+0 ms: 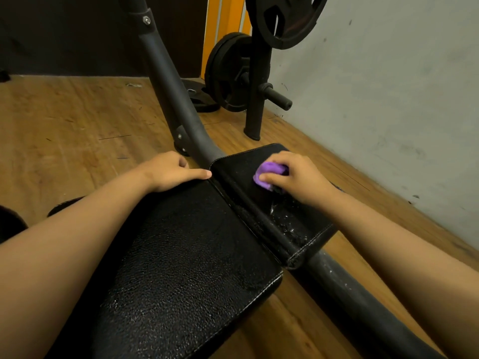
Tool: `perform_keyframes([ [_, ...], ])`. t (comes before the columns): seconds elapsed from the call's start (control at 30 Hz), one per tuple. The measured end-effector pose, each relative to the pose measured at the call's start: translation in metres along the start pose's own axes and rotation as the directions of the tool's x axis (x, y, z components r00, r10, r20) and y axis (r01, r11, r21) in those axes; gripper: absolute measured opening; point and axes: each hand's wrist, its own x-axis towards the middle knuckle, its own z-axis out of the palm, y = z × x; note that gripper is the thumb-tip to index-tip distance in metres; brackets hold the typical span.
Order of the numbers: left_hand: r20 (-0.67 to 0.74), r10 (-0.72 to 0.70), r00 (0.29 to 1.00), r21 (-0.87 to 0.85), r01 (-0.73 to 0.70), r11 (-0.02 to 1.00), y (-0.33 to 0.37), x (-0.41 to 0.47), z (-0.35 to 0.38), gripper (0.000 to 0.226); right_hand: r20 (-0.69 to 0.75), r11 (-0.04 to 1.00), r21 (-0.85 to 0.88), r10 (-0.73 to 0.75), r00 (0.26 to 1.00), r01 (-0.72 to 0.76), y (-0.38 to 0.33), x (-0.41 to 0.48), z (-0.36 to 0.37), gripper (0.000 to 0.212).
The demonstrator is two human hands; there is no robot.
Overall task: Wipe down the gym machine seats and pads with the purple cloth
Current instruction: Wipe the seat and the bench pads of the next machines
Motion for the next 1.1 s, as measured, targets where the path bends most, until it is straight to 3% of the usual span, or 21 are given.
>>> perform_keyframes([
  [0.1,0.017,-0.026,0.999,-0.031,0.027,0.999,-0.001,0.000,-0.002,0.057,-0.048,0.999,-0.037,0.013,0.999,-0.015,-0.011,0.001,0.011,0.014],
  [0.23,0.011,-0.021,1.000,-0.027,0.021,0.999,-0.001,0.001,-0.001,0.067,0.070,0.987,0.085,-0.139,0.988,0.133,-0.029,-0.049,0.008,0.020],
  [0.3,-0.006,-0.017,1.000,-0.011,0.017,1.000,0.001,0.000,-0.001,0.066,0.054,0.992,0.088,-0.093,0.994,0.088,-0.014,-0.056,-0.003,0.020],
  [0.43,-0.061,0.011,0.998,0.056,-0.008,0.998,0.005,-0.002,0.000,0.061,-0.107,0.994,-0.084,0.064,0.992,-0.074,0.013,-0.037,-0.008,0.014],
  [0.53,-0.075,0.030,0.997,0.091,-0.023,0.996,0.005,-0.004,0.001,0.062,-0.122,0.999,-0.034,0.027,0.992,-0.031,-0.005,-0.051,0.002,0.008],
  [0.67,-0.070,0.033,0.997,0.113,-0.025,0.993,0.005,-0.004,0.001,0.066,-0.001,0.991,0.097,-0.090,0.996,0.089,-0.026,-0.101,0.002,0.015],
  [0.77,-0.074,0.031,0.997,0.128,-0.022,0.992,0.005,-0.005,0.001,0.066,-0.041,0.993,0.115,-0.031,0.999,0.036,-0.015,-0.098,-0.004,0.017],
  [0.93,-0.088,0.043,0.995,0.126,-0.032,0.991,0.003,-0.005,0.000,0.065,-0.188,0.997,0.006,0.076,0.979,-0.076,-0.007,-0.085,0.000,0.007],
  [1.1,-0.071,0.051,0.996,0.116,-0.043,0.992,0.004,-0.003,0.000,0.052,-0.071,0.995,0.082,-0.052,0.996,0.058,-0.020,-0.122,-0.005,0.014],
])
